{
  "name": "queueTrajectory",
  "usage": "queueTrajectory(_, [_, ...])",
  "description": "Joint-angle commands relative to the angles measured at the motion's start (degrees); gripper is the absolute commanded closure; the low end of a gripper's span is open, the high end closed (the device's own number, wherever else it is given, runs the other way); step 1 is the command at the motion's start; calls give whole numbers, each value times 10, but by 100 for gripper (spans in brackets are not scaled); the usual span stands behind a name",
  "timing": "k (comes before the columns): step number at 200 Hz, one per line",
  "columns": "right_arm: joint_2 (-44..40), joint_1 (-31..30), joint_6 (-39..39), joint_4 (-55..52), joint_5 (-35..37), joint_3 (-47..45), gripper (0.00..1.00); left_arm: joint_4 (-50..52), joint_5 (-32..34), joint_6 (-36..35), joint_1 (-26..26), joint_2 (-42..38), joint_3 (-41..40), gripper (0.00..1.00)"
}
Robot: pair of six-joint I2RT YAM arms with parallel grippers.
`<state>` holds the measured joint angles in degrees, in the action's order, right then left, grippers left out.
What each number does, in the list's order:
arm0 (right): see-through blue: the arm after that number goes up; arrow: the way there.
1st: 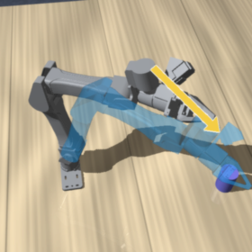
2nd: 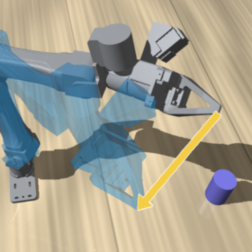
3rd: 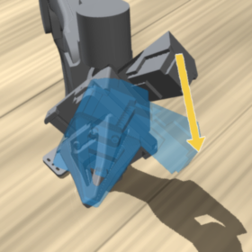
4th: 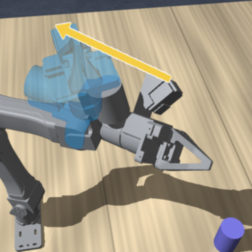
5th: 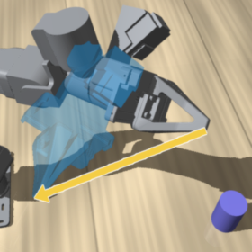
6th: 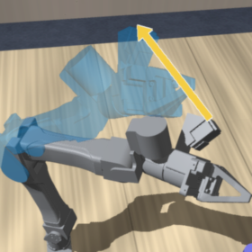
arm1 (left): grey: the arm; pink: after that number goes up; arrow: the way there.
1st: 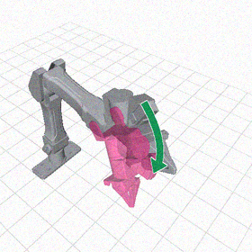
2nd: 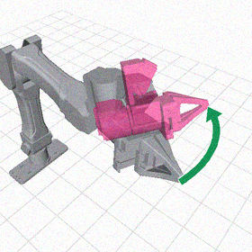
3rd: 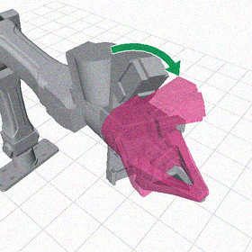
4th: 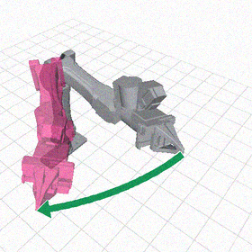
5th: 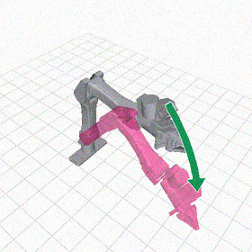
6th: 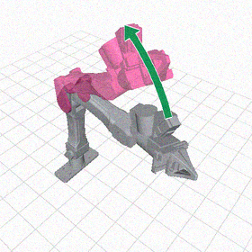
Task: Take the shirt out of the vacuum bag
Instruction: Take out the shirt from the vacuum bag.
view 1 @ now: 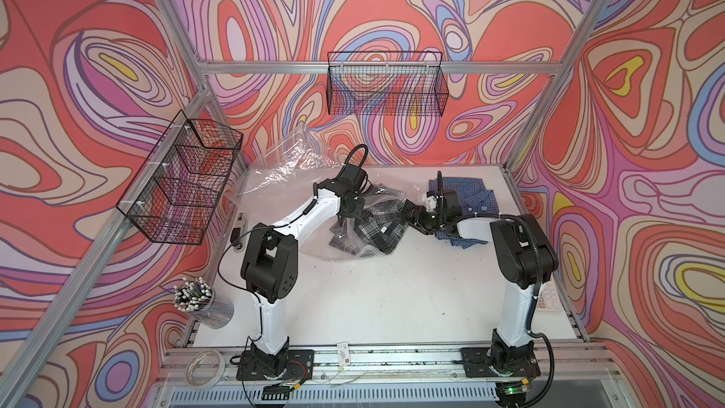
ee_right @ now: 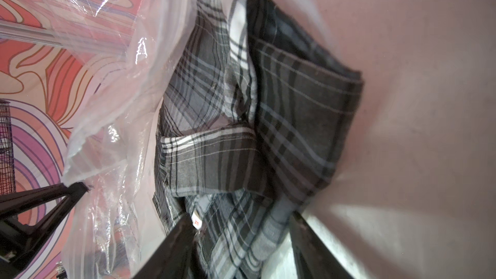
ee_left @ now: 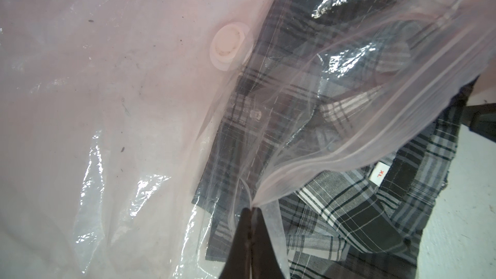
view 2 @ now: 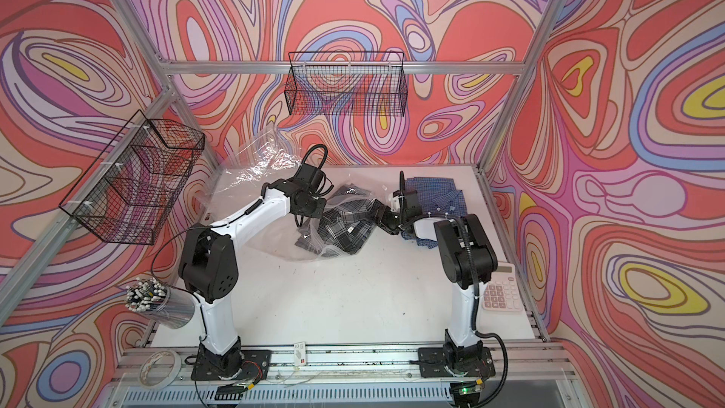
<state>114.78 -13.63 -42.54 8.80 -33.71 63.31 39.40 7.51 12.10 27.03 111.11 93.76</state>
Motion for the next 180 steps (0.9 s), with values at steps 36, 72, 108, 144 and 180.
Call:
queueTrajectory(36, [38, -10, -49, 69, 3, -27, 41, -7, 7, 3, 2, -1, 4, 100])
queueTrajectory(72, [45, -15, -84, 110, 2, -35, 46, -6, 1, 5, 2, 5, 10, 100])
queueTrajectory(108, [41, -26, -117, 104, 38, -25, 60, -6, 0, 3, 2, 6, 11, 100])
queueTrajectory(144, [31, -48, -125, 45, 91, 23, 58, -8, -1, 5, 2, 3, 6, 100])
queueTrajectory(180, [54, -57, -144, 24, 102, 56, 49, -11, -6, 6, 2, 4, 1, 100])
